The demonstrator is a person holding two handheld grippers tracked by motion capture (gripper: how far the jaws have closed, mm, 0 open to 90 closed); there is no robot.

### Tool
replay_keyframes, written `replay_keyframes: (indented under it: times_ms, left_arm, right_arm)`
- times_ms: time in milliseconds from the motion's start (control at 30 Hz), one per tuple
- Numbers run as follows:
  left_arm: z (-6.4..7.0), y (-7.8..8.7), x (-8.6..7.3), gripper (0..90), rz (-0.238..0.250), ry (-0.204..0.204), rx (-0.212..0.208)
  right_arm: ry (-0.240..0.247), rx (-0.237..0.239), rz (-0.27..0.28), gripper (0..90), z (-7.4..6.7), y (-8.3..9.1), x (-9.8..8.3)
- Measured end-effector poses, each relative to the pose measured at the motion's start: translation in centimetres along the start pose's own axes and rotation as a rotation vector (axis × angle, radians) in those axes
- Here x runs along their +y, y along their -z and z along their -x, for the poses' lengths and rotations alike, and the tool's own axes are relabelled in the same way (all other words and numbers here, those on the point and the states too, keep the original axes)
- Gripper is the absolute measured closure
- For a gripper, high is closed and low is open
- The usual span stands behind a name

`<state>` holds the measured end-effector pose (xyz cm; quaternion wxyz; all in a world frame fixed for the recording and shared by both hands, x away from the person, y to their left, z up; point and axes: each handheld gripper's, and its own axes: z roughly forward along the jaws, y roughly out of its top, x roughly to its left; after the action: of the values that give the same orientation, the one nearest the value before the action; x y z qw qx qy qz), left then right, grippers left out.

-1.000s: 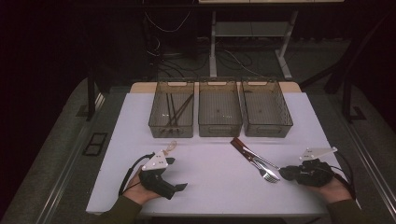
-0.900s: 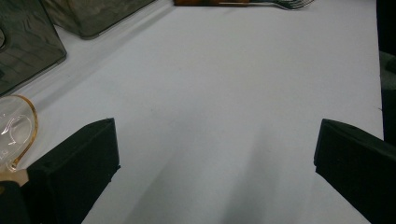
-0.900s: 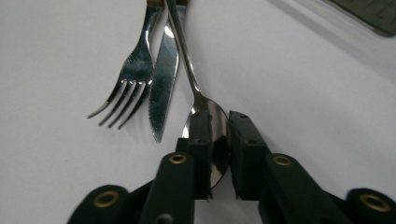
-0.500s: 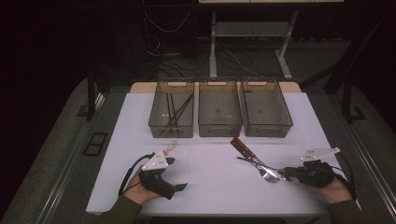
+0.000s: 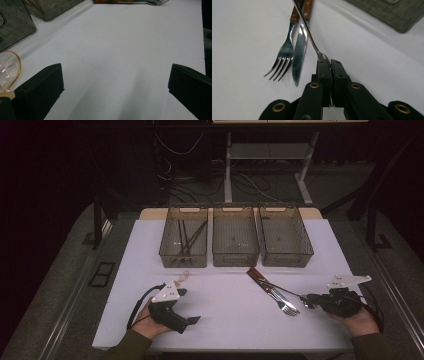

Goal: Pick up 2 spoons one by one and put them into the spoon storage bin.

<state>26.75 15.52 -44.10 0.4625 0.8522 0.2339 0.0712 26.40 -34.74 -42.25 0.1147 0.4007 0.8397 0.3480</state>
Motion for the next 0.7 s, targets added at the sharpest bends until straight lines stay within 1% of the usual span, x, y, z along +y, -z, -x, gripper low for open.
replay_keyframes:
  times_ms: [167, 200, 333, 567, 700]
  left_arm:
    - [0.0, 0.0, 0.0, 0.0, 0.0, 0.001, 0.001]
    - [-0.1, 0.0, 0.0, 0.0, 0.001, 0.001, 0.0]
    - [-0.1, 0.0, -0.1, 0.0, 0.002, 0.004, 0.0]
    - [-0.1, 0.0, -0.1, 0.0, -0.003, 0.009, 0.001]
    - [-0.2, -0.1, -0.1, 0.0, -0.001, 0.009, 0.001]
  right_arm:
    - [-0.014, -0.024, 0.022, 87.9, 0.1, 0.4, 0.5]
    - [-0.027, -0.032, 0.022, 87.9, 0.1, 0.4, 0.6]
    - [-0.035, -0.053, 0.041, 87.8, 0.3, 0.5, 1.2]
    - [-0.058, -0.087, 0.075, 87.8, 0.2, 0.6, 3.0]
    - [-0.059, -0.104, 0.097, 87.8, -0.1, 0.6, 4.1]
